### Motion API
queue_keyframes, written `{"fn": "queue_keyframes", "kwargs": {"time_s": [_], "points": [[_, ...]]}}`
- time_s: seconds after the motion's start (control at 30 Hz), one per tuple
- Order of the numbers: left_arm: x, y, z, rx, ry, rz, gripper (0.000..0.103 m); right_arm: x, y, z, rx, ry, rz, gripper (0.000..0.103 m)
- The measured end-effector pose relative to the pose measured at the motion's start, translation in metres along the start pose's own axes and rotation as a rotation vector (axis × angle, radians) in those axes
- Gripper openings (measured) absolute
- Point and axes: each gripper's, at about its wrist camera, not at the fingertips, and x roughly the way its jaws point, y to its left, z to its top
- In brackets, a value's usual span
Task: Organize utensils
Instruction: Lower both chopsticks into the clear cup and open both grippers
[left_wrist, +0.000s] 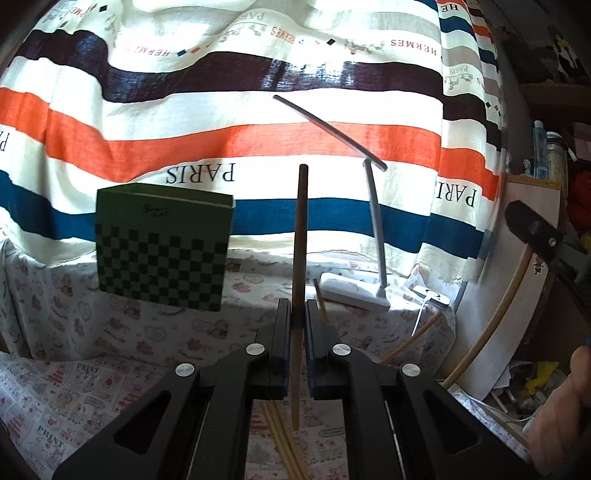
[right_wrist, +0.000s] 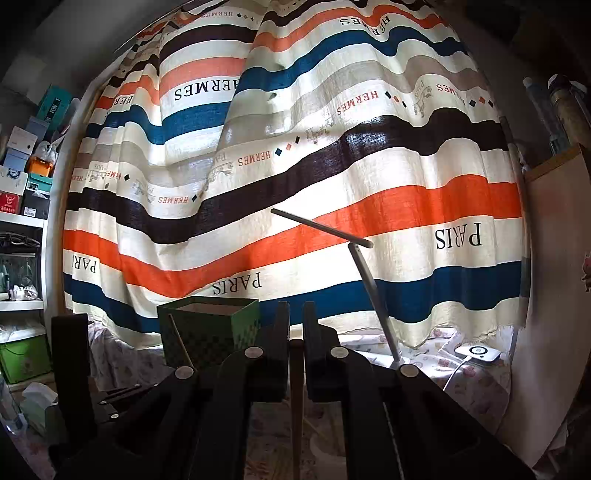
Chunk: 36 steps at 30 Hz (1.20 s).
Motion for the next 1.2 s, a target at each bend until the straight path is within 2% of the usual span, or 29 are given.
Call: {"fn": "queue_keyframes", "kwargs": {"time_s": [0.07, 0.17, 0.3, 0.4, 0.53, 0.77, 0.93, 1.13, 1.2], "points": [[0.007, -0.014, 0.010, 0.005, -0.010, -0.027, 0.006, 0.008, -0.008, 0.005, 0.006, -0.007, -0.016, 0.008], [0.022, -0.032, 0.023, 0.025, -0.033, -0.027, 0.006, 0.022, -0.021, 0.011, 0.020, -0.021, -0.035, 0.008], [0.042, -0.043, 0.034, -0.001, -0.029, -0.059, 0.006, 0.050, -0.034, 0.018, 0.034, -0.024, -0.080, 0.008], [0.054, -0.052, 0.033, 0.012, -0.037, -0.069, 0.006, 0.071, -0.047, 0.019, 0.057, -0.035, -0.102, 0.008], [0.073, -0.055, 0.022, 0.031, -0.037, -0.043, 0.006, 0.085, -0.069, 0.011, 0.116, -0.046, -0.130, 0.008], [0.108, -0.036, -0.007, -0.016, 0.052, -0.017, 0.006, 0.106, -0.107, -0.026, 0.198, 0.079, -0.164, 0.008], [0.118, -0.026, -0.015, -0.045, 0.085, -0.027, 0.006, 0.116, -0.121, -0.051, 0.243, 0.188, -0.132, 0.008], [0.123, -0.029, -0.017, -0.042, 0.116, -0.039, 0.006, 0.125, -0.125, -0.070, 0.251, 0.252, -0.143, 0.008], [0.123, -0.031, -0.016, -0.028, 0.111, -0.019, 0.009, 0.126, -0.126, -0.070, 0.251, 0.264, -0.157, 0.008]]}}
